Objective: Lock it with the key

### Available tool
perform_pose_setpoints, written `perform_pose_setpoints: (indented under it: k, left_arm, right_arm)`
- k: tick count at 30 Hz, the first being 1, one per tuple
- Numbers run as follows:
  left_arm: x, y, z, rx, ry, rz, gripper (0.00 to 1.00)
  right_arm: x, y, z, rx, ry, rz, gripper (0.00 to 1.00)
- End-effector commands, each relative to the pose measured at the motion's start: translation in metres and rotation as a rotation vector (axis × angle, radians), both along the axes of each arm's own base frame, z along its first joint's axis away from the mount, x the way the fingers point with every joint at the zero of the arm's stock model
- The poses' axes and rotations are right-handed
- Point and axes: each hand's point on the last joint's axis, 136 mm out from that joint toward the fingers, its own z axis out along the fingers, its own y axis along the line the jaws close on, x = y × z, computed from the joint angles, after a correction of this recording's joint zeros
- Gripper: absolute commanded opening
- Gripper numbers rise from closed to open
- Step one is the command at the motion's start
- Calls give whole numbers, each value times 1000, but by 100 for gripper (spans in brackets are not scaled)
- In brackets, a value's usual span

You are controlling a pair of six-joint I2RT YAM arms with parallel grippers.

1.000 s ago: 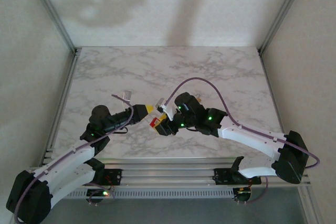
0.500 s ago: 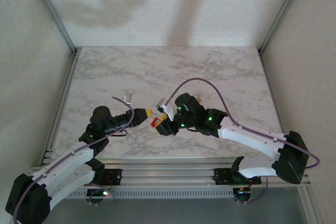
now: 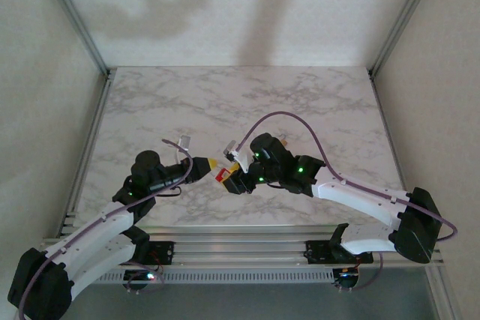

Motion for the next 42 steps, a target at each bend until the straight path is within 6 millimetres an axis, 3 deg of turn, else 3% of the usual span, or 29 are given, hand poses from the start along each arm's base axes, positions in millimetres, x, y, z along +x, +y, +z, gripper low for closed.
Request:
perform_pose_setpoints:
  k: [1, 11, 26, 42]
  left_arm:
    - [4, -1, 13, 8, -43, 8, 13]
    - [5, 0, 6, 35, -9, 16, 0]
    - [16, 2, -5, 8, 126, 85, 0]
    - [16, 3, -32, 37, 263, 146, 0]
  right_arm:
    - [4, 0, 10, 31, -26, -17, 0]
    - [6, 0, 8, 21, -28, -21, 0]
    - [15, 1, -3, -32, -55, -60, 0]
    - [35, 0, -17, -111, -134, -159, 0]
